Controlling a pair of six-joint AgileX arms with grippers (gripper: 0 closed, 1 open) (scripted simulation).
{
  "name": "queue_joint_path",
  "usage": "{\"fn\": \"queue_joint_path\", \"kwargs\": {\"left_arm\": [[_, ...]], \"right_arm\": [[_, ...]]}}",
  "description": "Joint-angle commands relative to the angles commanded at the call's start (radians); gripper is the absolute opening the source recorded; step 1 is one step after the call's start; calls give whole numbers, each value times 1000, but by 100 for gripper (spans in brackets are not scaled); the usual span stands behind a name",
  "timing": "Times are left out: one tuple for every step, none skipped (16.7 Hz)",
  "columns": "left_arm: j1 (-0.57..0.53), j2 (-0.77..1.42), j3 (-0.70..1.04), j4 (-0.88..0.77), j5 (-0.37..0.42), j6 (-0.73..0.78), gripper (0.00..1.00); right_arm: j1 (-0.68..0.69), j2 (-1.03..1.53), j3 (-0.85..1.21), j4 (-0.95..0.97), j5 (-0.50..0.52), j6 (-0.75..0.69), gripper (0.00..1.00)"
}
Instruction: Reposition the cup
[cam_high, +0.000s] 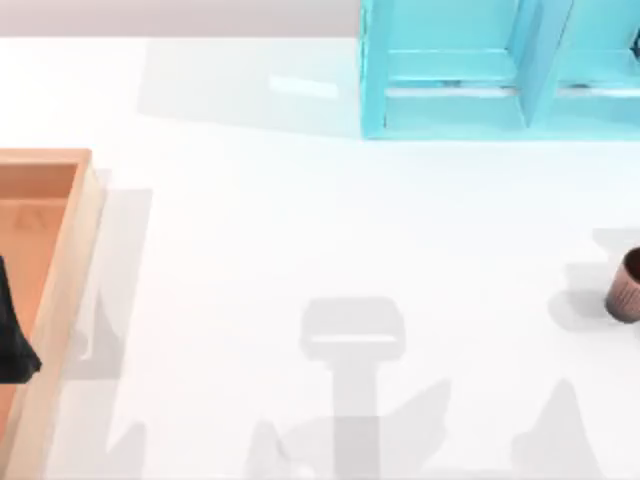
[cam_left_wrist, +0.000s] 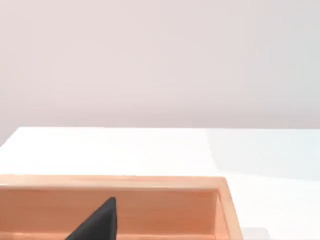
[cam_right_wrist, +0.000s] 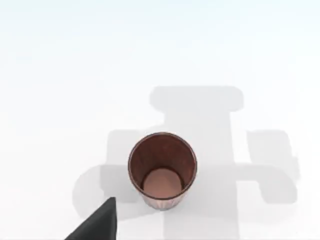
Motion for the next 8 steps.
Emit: {"fn": "queue_joint_path", "kwargs": {"left_arm": [[0,0,0,0,0,0,100],[0,0,0,0,0,0,100],[0,0,0,0,0,0,100],[0,0,0,0,0,0,100],[0,0,0,0,0,0,100],[0,0,0,0,0,0,100],[0,0,0,0,0,0,100],[0,0,0,0,0,0,100]], "right_arm": [[1,107,81,-71,2,0,100],[2,212,160,-140,4,1,100],[3,312,236,-208,5,1,100],[3,406,310,-273,7,2,100],[4,492,380,-335,8,4,100],[5,571,447,-393,8,5,100],[6,641,509,-446,7,7,100],[7,705,568,-494,6,9,100]]}}
